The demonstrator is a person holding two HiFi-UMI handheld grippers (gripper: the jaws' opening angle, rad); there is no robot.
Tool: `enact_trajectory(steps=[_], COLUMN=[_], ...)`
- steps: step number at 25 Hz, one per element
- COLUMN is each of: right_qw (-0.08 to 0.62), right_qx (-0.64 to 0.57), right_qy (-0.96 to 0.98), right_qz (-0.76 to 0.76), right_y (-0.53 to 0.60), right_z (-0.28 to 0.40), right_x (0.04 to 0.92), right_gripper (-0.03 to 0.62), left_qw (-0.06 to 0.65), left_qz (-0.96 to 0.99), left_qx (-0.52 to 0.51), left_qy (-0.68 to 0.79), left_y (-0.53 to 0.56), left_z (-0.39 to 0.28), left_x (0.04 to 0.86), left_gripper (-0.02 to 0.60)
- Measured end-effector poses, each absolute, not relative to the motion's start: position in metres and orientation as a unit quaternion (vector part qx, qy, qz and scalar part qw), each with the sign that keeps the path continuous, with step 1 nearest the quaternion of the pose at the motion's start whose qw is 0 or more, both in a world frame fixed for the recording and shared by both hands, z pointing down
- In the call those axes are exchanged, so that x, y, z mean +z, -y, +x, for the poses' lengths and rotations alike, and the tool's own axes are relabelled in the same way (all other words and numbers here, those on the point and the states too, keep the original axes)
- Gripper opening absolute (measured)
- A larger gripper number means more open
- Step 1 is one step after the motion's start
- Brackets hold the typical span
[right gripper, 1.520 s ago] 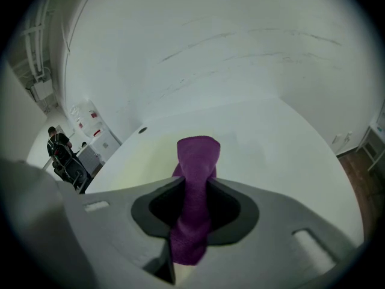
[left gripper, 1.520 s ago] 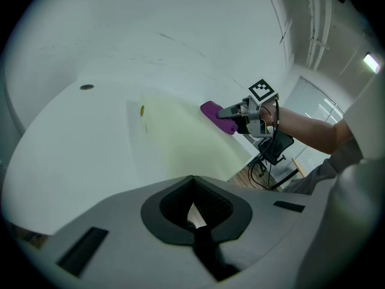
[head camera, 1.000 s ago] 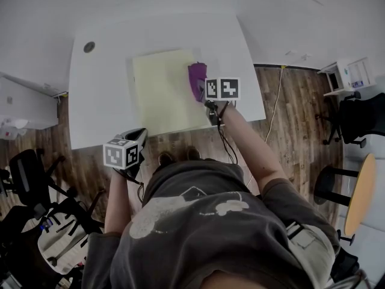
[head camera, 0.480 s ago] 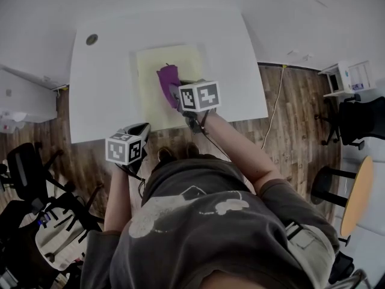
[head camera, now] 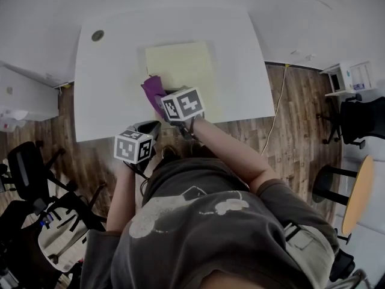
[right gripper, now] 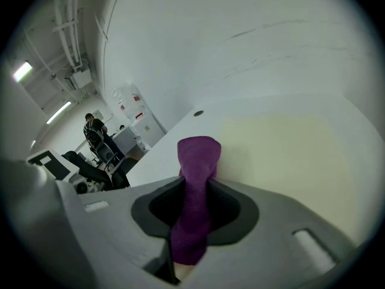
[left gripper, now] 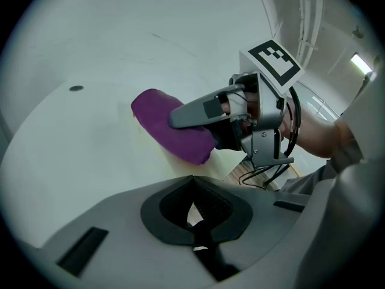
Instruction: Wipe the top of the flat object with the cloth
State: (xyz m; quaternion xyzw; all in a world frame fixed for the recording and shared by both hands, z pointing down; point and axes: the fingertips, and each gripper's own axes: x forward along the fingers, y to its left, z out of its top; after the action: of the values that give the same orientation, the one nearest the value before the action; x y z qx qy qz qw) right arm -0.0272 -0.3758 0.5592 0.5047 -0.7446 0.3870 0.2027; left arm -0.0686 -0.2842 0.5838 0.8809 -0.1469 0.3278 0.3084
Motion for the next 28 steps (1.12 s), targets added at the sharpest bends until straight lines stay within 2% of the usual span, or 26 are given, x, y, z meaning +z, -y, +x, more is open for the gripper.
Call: enact_trajectory(steps=[12, 23, 28], right_qw=[0.216, 0.191, 0.155], right_qx=[0.377, 0.39, 0.401], right_qy=[0.725, 0.696, 0.674], right_qz=[0.534, 0.571, 0.6], right_y=[0.369, 0.34, 0.323], right_z=[-0.003, 0.075, 0.118], right_x=[0.568, 0.57, 0.571], right_gripper=[0.092, 0.092, 0.092], left_qw=[0.305, 0.298, 0.285], left_qz=[0.887, 0.881, 0.876], left_qx=[0.324, 0.33, 0.345], left_qy=[0.125, 0.162, 0.181], left_y=[0.283, 0.282, 0.282], left_z=[-0.073, -0.071, -0.068], left_x=[0.585, 0.583, 0.584], left_gripper=[-0.003, -0.003, -0.003])
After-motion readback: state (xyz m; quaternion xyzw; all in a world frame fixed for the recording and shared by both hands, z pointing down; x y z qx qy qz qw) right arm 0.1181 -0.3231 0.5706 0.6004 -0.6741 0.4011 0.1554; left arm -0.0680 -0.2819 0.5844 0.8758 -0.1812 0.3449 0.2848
